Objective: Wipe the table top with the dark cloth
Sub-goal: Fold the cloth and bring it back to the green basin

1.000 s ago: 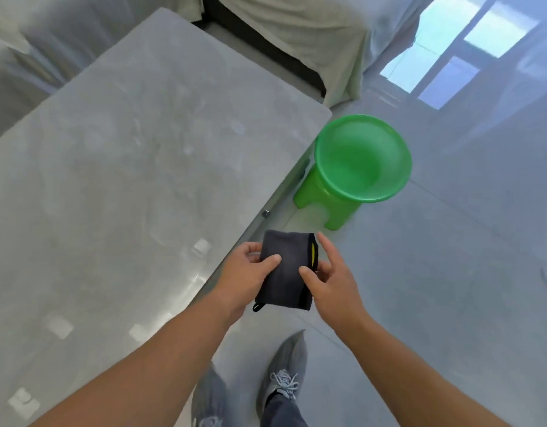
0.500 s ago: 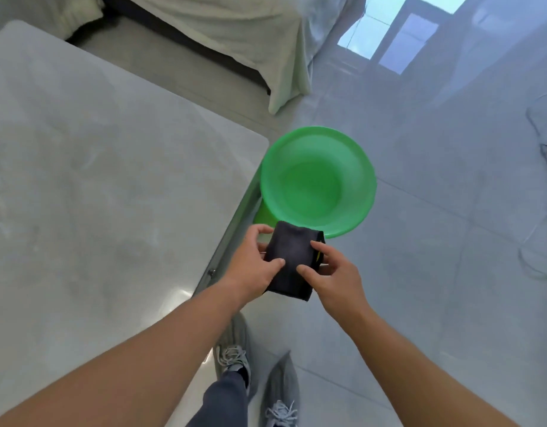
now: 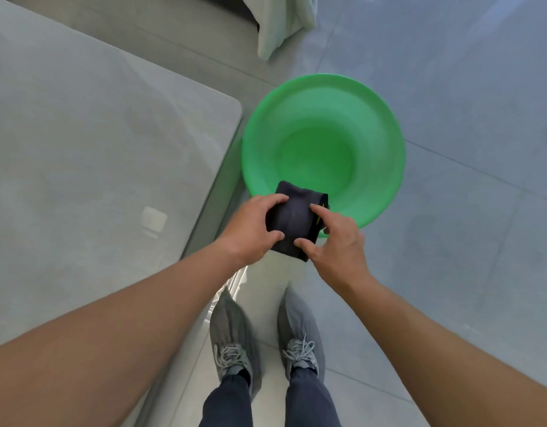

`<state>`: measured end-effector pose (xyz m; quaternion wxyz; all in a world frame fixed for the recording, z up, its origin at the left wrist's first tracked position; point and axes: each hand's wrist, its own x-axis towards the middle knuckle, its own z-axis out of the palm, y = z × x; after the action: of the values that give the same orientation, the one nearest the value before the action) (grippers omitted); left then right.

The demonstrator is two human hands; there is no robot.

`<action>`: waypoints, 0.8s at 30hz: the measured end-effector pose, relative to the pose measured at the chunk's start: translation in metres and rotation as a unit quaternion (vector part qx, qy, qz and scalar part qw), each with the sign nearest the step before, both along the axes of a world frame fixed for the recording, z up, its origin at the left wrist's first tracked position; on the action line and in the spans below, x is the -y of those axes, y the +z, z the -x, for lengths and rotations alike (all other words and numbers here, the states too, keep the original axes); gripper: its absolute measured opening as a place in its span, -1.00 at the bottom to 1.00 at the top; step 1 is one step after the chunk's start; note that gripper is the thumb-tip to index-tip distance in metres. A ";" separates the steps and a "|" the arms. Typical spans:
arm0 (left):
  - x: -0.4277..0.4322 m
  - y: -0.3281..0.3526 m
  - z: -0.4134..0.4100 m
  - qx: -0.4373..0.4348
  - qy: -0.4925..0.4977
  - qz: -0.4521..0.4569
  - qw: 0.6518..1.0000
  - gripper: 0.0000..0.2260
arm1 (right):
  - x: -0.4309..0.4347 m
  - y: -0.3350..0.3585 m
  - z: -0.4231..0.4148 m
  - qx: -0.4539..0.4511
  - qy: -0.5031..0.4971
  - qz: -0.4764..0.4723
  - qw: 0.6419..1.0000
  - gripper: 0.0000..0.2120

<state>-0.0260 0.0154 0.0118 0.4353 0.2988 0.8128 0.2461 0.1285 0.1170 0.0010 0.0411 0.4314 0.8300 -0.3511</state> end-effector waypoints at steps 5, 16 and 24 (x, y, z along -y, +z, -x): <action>-0.005 -0.009 0.000 -0.081 -0.049 0.025 0.995 -0.41 | -0.012 -0.011 -0.008 0.023 0.047 -0.036 0.998 -0.38; -0.004 -0.009 0.003 -0.120 -0.113 0.021 0.986 -0.41 | -0.007 -0.023 -0.013 0.006 0.078 -0.094 0.992 -0.43; 0.003 -0.010 0.000 -0.152 -0.114 0.016 0.982 -0.48 | -0.005 -0.027 -0.016 -0.003 0.091 -0.126 0.988 -0.42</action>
<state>-0.0264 0.0124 0.0016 0.3363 0.4164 0.8341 0.1335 0.1440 0.1217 -0.0255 0.0154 0.3545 0.9037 -0.2395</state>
